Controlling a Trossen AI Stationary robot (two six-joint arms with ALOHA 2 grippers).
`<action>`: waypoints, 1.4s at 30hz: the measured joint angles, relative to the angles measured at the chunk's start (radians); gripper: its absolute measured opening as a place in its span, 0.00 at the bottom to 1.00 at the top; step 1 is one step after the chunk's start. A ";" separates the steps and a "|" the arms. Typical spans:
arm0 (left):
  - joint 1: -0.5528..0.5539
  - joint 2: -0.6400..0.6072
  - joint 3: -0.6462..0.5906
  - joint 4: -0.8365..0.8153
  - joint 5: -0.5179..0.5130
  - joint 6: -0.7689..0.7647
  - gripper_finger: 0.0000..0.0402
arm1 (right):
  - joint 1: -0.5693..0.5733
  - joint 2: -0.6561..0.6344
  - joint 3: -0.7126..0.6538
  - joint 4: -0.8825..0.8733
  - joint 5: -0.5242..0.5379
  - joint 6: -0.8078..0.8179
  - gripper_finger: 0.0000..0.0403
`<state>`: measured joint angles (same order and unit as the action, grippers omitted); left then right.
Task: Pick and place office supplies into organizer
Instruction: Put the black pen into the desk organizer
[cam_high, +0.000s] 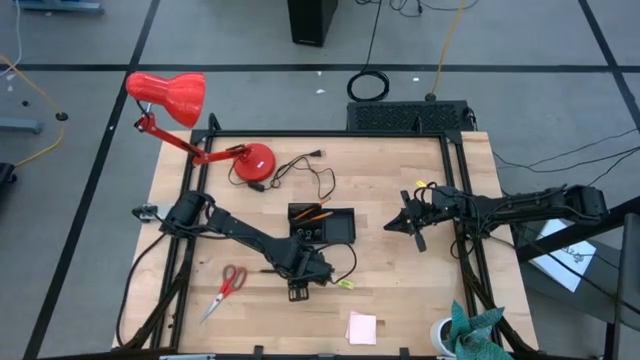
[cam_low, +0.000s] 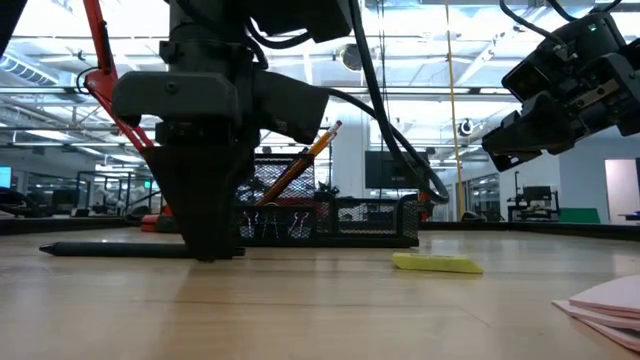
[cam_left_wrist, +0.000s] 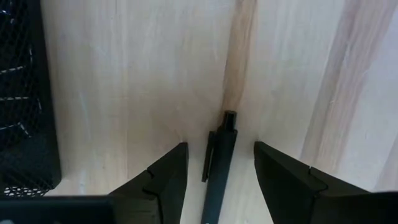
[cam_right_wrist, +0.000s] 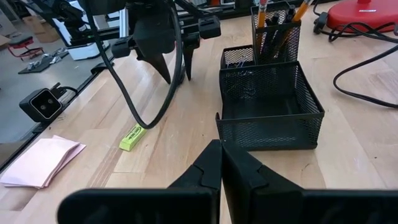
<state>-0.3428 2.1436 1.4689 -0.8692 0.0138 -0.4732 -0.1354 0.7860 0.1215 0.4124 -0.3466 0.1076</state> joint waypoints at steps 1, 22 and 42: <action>0.000 0.001 0.000 0.000 -0.004 0.000 0.47 | 0.000 0.000 0.000 0.001 0.000 0.000 0.01; -0.021 -0.059 -0.018 0.160 -0.282 -0.009 0.13 | 0.000 0.000 0.000 0.001 0.001 0.000 0.01; 0.009 -0.427 -0.008 0.610 -0.674 0.562 0.09 | 0.000 0.000 0.000 -0.006 0.001 0.001 0.01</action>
<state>-0.3339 1.7161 1.4607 -0.2593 -0.6601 0.0891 -0.1352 0.7856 0.1219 0.4063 -0.3454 0.1086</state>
